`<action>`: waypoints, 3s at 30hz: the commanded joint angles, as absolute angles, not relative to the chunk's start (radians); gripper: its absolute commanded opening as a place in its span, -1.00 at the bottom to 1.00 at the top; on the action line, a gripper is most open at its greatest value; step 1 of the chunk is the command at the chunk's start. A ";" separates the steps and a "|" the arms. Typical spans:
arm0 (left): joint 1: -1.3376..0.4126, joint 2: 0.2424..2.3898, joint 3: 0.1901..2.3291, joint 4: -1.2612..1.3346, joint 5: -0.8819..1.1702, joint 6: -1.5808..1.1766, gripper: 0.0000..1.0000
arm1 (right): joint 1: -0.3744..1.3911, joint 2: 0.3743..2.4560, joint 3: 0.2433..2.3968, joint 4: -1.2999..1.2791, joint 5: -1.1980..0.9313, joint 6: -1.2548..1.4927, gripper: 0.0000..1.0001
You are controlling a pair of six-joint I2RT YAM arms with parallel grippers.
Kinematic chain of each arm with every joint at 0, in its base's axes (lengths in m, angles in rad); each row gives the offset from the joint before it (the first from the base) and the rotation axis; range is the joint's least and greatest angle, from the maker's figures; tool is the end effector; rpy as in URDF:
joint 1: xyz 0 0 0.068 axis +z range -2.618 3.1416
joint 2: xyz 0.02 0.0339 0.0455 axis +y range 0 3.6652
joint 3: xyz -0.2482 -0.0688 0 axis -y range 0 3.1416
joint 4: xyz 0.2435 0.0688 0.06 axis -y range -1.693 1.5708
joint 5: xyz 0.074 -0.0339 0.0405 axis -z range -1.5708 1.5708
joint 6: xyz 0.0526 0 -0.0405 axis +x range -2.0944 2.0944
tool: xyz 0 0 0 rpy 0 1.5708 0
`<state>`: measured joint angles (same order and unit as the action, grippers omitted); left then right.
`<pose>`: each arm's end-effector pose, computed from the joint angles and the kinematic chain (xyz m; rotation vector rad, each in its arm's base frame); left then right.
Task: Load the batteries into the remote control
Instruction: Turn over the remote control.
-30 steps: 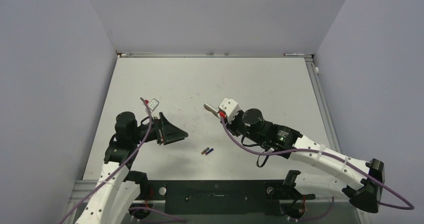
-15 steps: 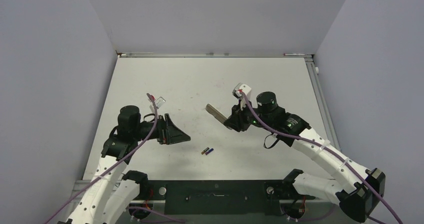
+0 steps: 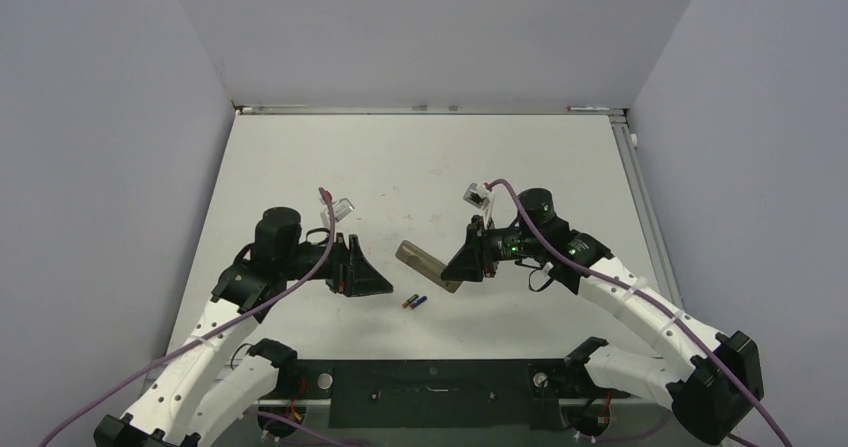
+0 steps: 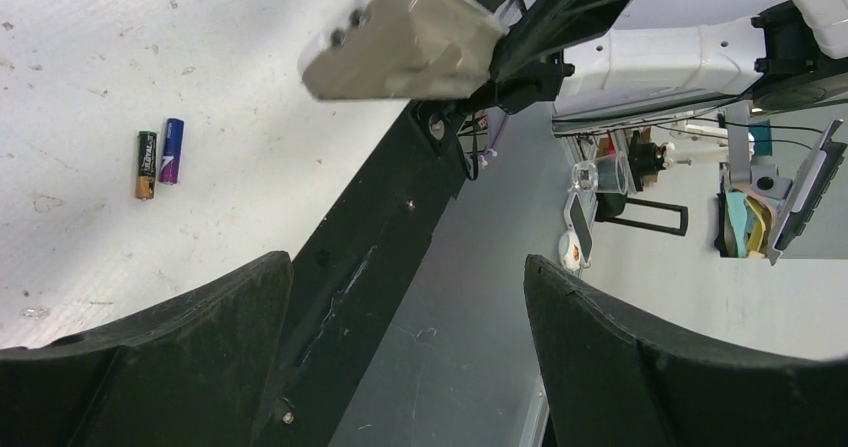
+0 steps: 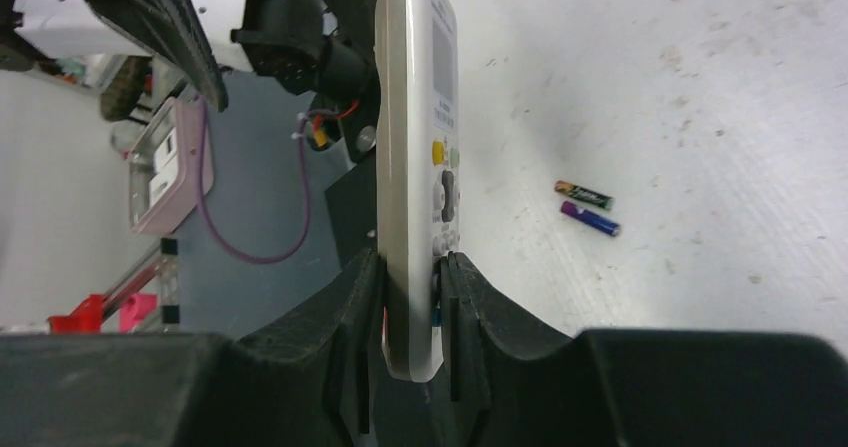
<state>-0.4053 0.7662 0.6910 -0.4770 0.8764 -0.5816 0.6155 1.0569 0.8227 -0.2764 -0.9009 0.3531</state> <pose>0.1496 -0.1082 0.2707 0.3788 2.2363 -1.4860 0.1736 0.1733 0.2794 -0.8809 2.0414 1.4992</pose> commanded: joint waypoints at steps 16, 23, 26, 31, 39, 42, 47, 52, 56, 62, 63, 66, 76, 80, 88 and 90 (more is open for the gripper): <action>-0.469 0.745 0.697 -0.330 0.937 -0.617 0.55 | 0.750 1.122 0.605 0.582 -1.132 0.931 -0.83; -0.485 0.704 0.696 -0.321 0.984 -0.618 0.42 | 0.765 1.156 0.626 0.570 -1.139 0.945 -0.83; -0.486 0.680 0.689 -0.310 1.007 -0.627 0.37 | 0.765 1.152 0.632 0.551 -1.142 0.941 -0.83; -0.486 0.665 0.675 -0.280 1.033 -0.646 0.23 | 0.767 1.152 0.638 0.511 -1.141 0.928 -0.83; -0.486 0.667 0.665 -0.243 1.054 -0.657 0.04 | 0.789 1.138 0.628 0.523 -1.137 0.941 -0.83; -0.486 0.667 0.658 -0.213 1.063 -0.671 0.04 | 0.798 1.139 0.622 0.550 -1.136 0.960 -0.83; -0.487 0.666 0.647 -0.191 1.070 -0.678 -0.03 | 0.803 1.138 0.622 0.563 -1.141 0.974 -0.83; -0.487 0.666 0.643 -0.188 1.073 -0.677 -0.08 | 0.807 1.138 0.623 0.560 -1.147 0.977 -0.83; -0.487 0.666 0.639 -0.184 1.076 -0.675 -0.21 | 0.807 1.132 0.624 0.545 -1.149 0.975 -0.83; -0.487 0.668 0.626 -0.153 1.075 -0.695 -0.46 | 0.807 1.122 0.620 0.507 -1.143 0.948 -0.83; -0.487 0.668 0.625 -0.147 1.074 -0.701 -0.53 | 0.806 1.121 0.619 0.500 -1.141 0.944 -0.83; -0.487 0.665 0.616 -0.119 1.068 -0.720 -0.98 | 0.806 1.116 0.616 0.471 -1.133 0.923 -0.83; -0.488 0.630 0.574 -0.055 1.027 -0.785 -1.00 | 0.804 1.083 0.640 0.293 -1.060 0.785 -0.27; -0.488 0.629 0.568 -0.056 1.005 -0.789 -1.00 | 0.803 1.071 0.674 0.174 -1.012 0.704 -0.11; -0.487 0.624 0.568 -0.140 0.927 -0.740 -1.00 | 0.746 0.993 0.722 -0.036 -0.862 0.587 0.06; -0.487 0.624 0.565 -0.147 0.915 -0.736 -1.00 | 0.720 0.966 0.727 -0.094 -0.787 0.570 0.09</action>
